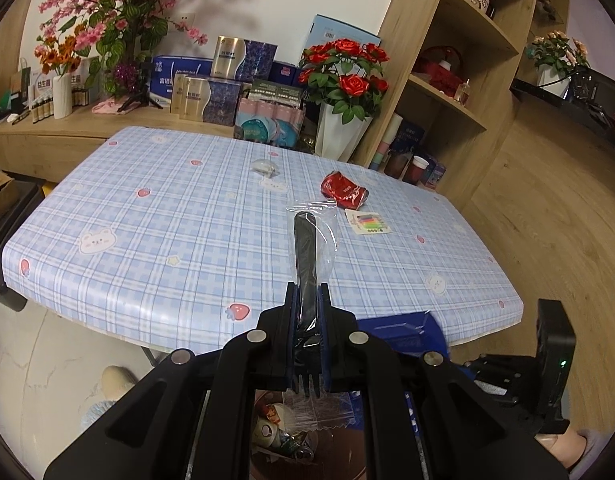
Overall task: Collect trash
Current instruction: 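Carry the fork and coffee box over the brown bin and release both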
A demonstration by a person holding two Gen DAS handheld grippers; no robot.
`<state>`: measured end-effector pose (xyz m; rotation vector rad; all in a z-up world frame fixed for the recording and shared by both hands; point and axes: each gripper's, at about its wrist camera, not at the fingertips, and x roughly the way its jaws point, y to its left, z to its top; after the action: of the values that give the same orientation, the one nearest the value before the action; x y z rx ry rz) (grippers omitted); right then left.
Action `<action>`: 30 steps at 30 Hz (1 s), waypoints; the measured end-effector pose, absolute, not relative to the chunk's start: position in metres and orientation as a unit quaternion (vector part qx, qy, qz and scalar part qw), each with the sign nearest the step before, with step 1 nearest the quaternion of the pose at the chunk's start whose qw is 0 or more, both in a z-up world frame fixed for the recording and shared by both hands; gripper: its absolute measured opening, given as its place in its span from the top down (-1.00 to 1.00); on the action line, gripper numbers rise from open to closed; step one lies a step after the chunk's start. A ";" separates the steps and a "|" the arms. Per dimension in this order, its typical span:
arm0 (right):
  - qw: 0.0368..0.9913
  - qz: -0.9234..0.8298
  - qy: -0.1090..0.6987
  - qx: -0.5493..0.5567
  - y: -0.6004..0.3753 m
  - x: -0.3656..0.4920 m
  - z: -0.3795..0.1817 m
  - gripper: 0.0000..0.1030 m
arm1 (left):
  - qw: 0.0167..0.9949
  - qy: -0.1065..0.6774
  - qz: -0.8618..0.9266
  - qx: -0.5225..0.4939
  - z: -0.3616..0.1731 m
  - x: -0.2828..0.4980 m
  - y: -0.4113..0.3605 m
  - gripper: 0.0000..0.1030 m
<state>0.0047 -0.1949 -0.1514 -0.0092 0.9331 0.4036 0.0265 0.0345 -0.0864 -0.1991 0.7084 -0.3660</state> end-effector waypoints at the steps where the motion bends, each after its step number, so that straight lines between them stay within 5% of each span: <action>1: 0.868 0.199 0.455 -0.002 -0.192 0.005 -0.156 0.65 | 0.916 0.345 -0.178 -0.097 -0.087 0.027 0.034 0.81; 8: 0.873 0.191 0.449 0.008 -0.194 0.007 -0.155 0.01 | 0.912 0.353 -0.186 -0.094 -0.093 0.026 0.029 0.81; 13: 0.904 0.137 0.403 0.023 -0.220 0.010 -0.133 -0.71 | 0.906 0.361 -0.202 -0.088 -0.096 0.021 0.020 0.81; 19: 0.929 0.084 0.360 0.025 -0.245 0.011 -0.107 -0.88 | 0.893 0.382 -0.223 -0.081 -0.109 0.014 0.008 0.81; 30: 0.936 0.052 0.347 0.041 -0.266 0.012 -0.101 -0.88 | 0.869 0.417 -0.259 -0.066 -0.130 0.005 -0.013 0.80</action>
<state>0.0124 -0.2659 -0.1007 0.0847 0.7083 0.1060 0.0046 -0.0133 -0.1304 -0.1371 0.8716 -0.5421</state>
